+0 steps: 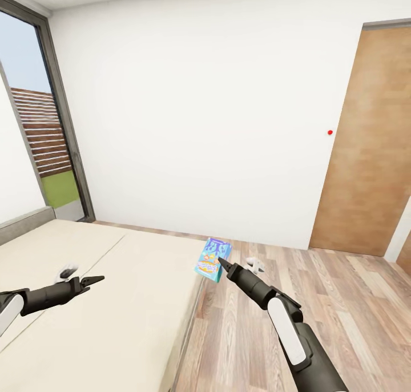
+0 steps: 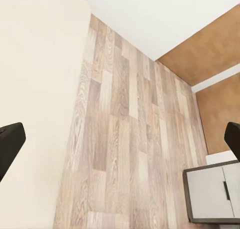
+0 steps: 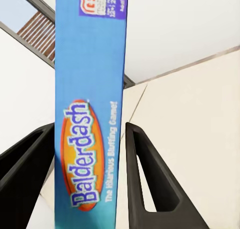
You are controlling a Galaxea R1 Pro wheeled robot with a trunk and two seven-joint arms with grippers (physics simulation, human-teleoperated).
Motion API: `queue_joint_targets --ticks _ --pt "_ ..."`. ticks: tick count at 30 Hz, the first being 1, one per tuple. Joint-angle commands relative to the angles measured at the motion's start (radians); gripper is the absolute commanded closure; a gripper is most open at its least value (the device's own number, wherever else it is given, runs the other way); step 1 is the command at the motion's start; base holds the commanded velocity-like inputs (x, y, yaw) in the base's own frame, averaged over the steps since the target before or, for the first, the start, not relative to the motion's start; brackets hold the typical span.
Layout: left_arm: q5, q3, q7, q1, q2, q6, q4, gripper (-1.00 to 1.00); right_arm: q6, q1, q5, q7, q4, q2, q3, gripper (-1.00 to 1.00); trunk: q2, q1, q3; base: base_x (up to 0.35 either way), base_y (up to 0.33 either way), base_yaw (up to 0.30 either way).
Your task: Put all the toys in the child's room - the three board games (two on the bed and one on the table), the two jigsaw puzzles on the table, and the tennis ball on the table - inside the toy box on the table in the child's room.
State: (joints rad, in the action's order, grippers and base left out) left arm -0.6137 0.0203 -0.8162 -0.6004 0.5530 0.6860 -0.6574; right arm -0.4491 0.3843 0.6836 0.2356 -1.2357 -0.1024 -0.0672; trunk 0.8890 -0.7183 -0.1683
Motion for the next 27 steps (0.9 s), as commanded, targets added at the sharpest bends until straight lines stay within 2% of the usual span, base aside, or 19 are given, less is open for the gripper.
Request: queue_joint_targets --ticks 1,9,27 --pt "-0.006 0.002 0.0 -0.001 0.001 0.006 0.0 -1.0 -0.006 0.001 0.005 0.001 -0.001 0.0 0.001 1.0 0.001 0.0 -0.002 0.0 -0.007 0.0" --pt "-0.007 0.002 0.0 -0.001 0.001 0.006 0.0 -1.0 -0.006 0.001 0.005 0.001 -0.001 0.0 0.0 1.0 0.001 0.0 -0.001 0.067 -0.03 0.062" --pt "-0.006 0.002 0.001 -0.001 -0.003 0.006 0.0 -1.0 -0.006 0.001 0.005 0.001 -0.001 0.0 0.0 1.0 0.001 0.0 0.005 0.024 -0.002 0.268"
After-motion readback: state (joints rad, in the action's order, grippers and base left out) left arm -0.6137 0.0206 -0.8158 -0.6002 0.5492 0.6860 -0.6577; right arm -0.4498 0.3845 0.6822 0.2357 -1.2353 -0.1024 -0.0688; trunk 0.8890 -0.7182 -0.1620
